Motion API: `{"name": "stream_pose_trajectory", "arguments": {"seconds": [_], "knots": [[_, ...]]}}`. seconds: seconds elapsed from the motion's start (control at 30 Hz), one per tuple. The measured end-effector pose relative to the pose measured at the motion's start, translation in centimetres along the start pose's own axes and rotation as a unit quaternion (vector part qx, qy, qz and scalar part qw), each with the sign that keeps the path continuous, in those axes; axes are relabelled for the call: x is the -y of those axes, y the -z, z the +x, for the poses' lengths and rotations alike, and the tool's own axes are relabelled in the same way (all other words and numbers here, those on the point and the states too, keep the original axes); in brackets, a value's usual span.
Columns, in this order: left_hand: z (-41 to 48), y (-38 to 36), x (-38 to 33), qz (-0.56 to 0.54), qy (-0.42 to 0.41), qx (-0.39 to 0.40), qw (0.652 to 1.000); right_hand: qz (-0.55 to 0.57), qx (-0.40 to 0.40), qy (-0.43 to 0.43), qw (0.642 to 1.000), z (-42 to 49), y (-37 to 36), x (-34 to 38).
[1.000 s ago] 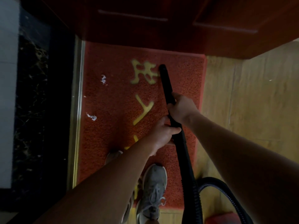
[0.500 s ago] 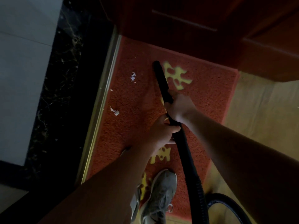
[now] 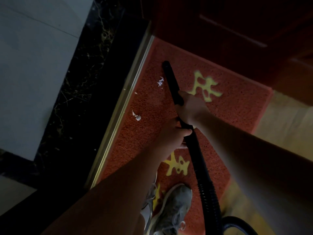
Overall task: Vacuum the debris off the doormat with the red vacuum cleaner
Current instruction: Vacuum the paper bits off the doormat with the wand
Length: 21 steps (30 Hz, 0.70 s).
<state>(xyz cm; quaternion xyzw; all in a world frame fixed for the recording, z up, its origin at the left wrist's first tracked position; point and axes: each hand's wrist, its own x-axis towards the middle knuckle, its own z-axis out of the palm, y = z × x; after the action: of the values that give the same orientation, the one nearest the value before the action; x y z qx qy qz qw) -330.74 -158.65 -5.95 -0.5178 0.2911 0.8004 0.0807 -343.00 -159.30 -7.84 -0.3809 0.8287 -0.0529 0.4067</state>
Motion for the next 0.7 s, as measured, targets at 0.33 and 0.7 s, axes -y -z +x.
{"name": "stream_pose_trajectory", "arguments": {"seconds": [0.33,0.7], "knots": [[-1.4,-0.2,1.8,0.019,0.002,0.01,1.0,-0.015,0.006,-0.034,0.999,-2.3,-0.2,-0.1],[-2.7,-0.3,5.1,-0.007,0.024,0.018,1.0,0.01,0.029,-0.039,0.999,-4.9,-2.7,-1.6]]}}
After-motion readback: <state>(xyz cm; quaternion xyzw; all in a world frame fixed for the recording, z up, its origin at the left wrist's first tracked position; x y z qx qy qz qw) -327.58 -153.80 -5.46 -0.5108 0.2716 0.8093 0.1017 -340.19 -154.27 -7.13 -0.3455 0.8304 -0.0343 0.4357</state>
